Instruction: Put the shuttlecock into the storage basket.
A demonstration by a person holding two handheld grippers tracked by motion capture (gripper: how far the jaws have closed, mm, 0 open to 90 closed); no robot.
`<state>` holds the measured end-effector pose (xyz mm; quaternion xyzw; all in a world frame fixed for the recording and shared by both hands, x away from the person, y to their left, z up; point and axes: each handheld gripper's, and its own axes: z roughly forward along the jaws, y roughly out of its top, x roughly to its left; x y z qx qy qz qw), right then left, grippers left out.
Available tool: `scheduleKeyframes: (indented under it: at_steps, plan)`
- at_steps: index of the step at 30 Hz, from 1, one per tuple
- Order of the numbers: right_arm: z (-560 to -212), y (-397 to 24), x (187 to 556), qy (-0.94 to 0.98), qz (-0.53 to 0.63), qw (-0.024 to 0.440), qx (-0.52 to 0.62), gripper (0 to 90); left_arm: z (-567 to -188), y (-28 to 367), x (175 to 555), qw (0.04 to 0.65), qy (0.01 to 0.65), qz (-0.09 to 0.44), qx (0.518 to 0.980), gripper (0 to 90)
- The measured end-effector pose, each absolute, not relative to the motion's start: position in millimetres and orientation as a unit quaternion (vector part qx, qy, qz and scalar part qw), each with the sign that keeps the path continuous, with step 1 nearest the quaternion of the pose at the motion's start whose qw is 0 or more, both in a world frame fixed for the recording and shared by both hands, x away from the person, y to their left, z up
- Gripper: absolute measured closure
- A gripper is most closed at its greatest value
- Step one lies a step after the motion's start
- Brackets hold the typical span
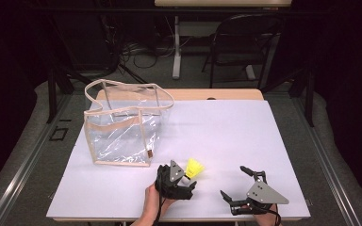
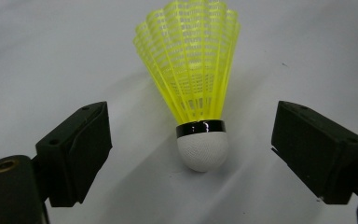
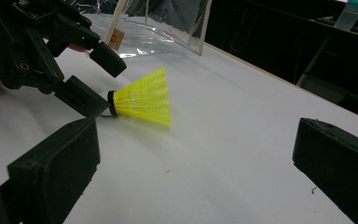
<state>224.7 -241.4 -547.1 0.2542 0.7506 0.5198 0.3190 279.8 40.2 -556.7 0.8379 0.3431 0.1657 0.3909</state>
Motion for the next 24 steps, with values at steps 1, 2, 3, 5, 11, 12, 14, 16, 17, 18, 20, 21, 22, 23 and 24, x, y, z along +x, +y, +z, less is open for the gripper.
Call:
scheduleKeyframes:
  at_steps: [1,2,3,5,11,12,14,16,17,18,20,21,22,23,24]
  plan:
    - [-547.1,-241.4,224.7,0.751,0.520,0.319,0.254,0.2,-556.7,40.2,279.8,0.391,0.343,0.166,0.838,14.7]
    - [-546.8,-241.4,224.3,0.751,0.520,0.320,0.253,0.2,-556.9,40.5,280.1,0.389,0.343,0.166,0.839,15.2]
    - [-546.8,-241.4,224.4,0.751,0.520,0.320,0.253,0.2,-557.4,40.2,280.2,0.389,0.344,0.164,0.838,15.8]
    - [-547.6,-240.9,225.4,0.752,0.520,0.316,0.254,0.2,-557.6,39.8,280.3,0.388,0.346,0.163,0.838,17.7]
    - [-547.5,-240.0,224.4,0.754,0.519,0.315,0.251,0.2,-559.3,35.9,280.6,0.382,0.352,0.162,0.839,27.4]
    - [-547.5,-240.0,224.4,0.754,0.519,0.315,0.251,0.2,-560.0,35.2,280.6,0.382,0.353,0.161,0.839,27.4]
    - [-547.9,-240.5,225.3,0.753,0.520,0.314,0.253,0.2,-561.3,34.0,280.6,0.379,0.353,0.159,0.841,32.8]
    - [-548.0,-240.5,225.4,0.754,0.520,0.313,0.253,0.2,-562.6,33.4,280.8,0.379,0.357,0.158,0.839,35.6]
    - [-548.0,-240.5,225.4,0.754,0.520,0.313,0.253,0.2,-563.2,33.5,281.2,0.378,0.358,0.158,0.839,35.6]
    - [-547.9,-240.3,225.2,0.754,0.520,0.313,0.253,0.2,-563.7,33.7,281.3,0.378,0.361,0.154,0.839,36.3]
    - [-547.9,-240.2,225.1,0.754,0.519,0.312,0.253,0.2,-565.0,34.6,282.0,0.380,0.366,0.154,0.836,39.1]
    - [-548.0,-240.1,225.0,0.755,0.519,0.311,0.253,0.2,-565.2,35.0,282.2,0.384,0.367,0.149,0.834,39.7]
    - [-548.0,-240.1,224.9,0.754,0.520,0.312,0.252,0.2,-564.8,35.0,282.0,0.386,0.367,0.151,0.833,40.5]
    - [-547.9,-240.2,224.8,0.754,0.520,0.312,0.252,0.2,-564.0,35.5,282.3,0.385,0.363,0.153,0.835,42.0]
    - [-547.9,-240.3,224.7,0.753,0.521,0.311,0.253,0.2,-564.1,35.2,282.2,0.385,0.365,0.150,0.834,43.0]
